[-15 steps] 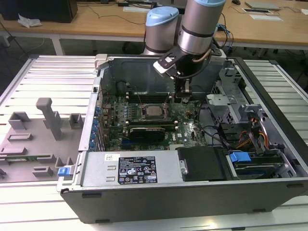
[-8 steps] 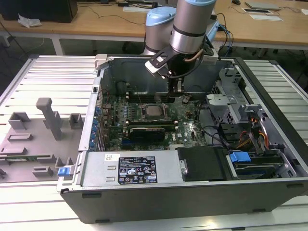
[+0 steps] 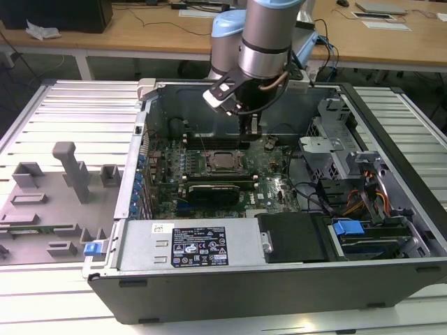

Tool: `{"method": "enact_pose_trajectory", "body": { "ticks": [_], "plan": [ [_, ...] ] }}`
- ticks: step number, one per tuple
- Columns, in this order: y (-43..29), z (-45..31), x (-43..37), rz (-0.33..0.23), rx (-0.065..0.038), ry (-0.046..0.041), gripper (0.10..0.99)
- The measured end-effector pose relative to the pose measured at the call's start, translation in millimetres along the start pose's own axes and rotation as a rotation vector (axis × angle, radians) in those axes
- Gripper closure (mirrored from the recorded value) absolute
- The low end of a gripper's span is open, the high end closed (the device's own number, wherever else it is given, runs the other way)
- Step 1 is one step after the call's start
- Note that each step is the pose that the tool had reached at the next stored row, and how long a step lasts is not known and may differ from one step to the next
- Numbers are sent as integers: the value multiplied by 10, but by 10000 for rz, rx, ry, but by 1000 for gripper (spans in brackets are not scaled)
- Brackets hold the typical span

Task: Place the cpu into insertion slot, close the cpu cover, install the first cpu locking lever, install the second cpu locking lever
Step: 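Close the cpu cover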

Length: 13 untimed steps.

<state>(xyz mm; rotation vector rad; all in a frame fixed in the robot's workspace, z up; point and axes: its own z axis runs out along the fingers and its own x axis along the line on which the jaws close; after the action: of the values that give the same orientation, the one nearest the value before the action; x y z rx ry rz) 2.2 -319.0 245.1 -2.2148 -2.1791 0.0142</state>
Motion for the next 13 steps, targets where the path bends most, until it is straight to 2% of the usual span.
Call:
{"method": "enact_pose_trajectory", "body": {
  "ticks": [3, 5, 10, 13],
  "plan": [
    [-103, 16, -3, -2, -197, 3, 980],
    [-155, 26, -15, -5, -285, 6, 980],
    [-258, 44, -75, -9, -436, 7, 980],
    [-316, 55, -114, -11, -493, 9, 980]
  ]
}}
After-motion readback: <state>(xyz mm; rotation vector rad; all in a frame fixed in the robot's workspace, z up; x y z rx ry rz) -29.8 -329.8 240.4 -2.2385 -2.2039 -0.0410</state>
